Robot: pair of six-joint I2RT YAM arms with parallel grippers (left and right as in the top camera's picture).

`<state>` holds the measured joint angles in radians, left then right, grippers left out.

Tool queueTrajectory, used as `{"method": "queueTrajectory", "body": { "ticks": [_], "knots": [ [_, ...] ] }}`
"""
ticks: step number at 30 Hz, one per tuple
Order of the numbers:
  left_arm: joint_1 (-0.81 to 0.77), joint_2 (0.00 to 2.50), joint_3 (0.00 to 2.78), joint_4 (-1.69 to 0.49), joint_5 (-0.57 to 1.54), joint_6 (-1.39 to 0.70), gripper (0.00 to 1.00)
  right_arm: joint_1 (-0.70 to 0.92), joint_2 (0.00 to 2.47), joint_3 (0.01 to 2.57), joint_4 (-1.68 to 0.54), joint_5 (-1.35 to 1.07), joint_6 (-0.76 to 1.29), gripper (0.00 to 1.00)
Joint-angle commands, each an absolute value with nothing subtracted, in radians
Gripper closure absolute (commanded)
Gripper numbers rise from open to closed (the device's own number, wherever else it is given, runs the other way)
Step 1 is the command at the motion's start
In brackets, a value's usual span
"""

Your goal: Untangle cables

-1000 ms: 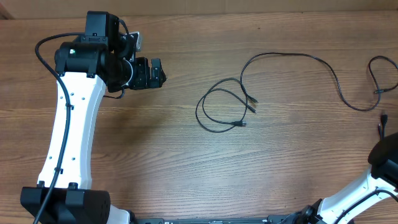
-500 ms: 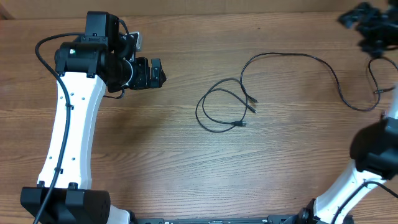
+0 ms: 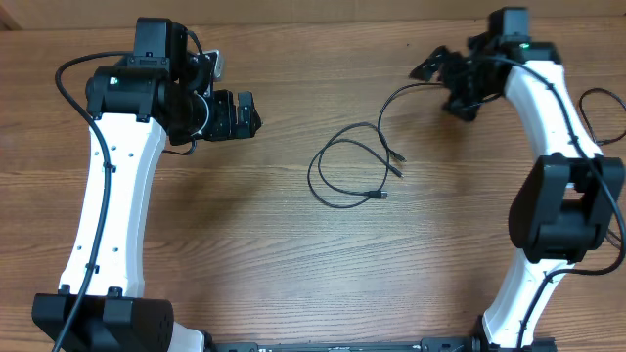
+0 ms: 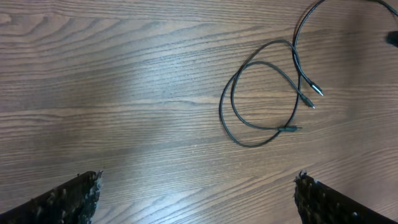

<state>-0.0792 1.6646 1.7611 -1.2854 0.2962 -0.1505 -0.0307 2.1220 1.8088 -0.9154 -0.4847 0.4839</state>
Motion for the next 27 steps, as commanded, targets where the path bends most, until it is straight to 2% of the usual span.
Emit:
{"method": "queueTrajectory", "body": {
  "ticks": [1,7,22,27],
  "knots": [
    [-0.086,1.647,1.782,-1.282,0.304,-0.138,0.00,0.028,2.123,1.763,-0.836,-0.495,0.510,0.00],
    [-0.086,1.647,1.782,-1.282,0.304,-0.138,0.00,0.100,2.123,1.718,-0.756,-0.269,0.631,0.00],
    [-0.086,1.647,1.782,-1.282,0.304,-0.138,0.00,0.107,2.268,1.714,-0.567,-0.263,0.625,0.02],
    [-0.086,1.647,1.782,-1.282,0.304,-0.138,0.00,0.108,2.292,1.714,-0.530,-0.262,0.632,0.18]
  ]
}}
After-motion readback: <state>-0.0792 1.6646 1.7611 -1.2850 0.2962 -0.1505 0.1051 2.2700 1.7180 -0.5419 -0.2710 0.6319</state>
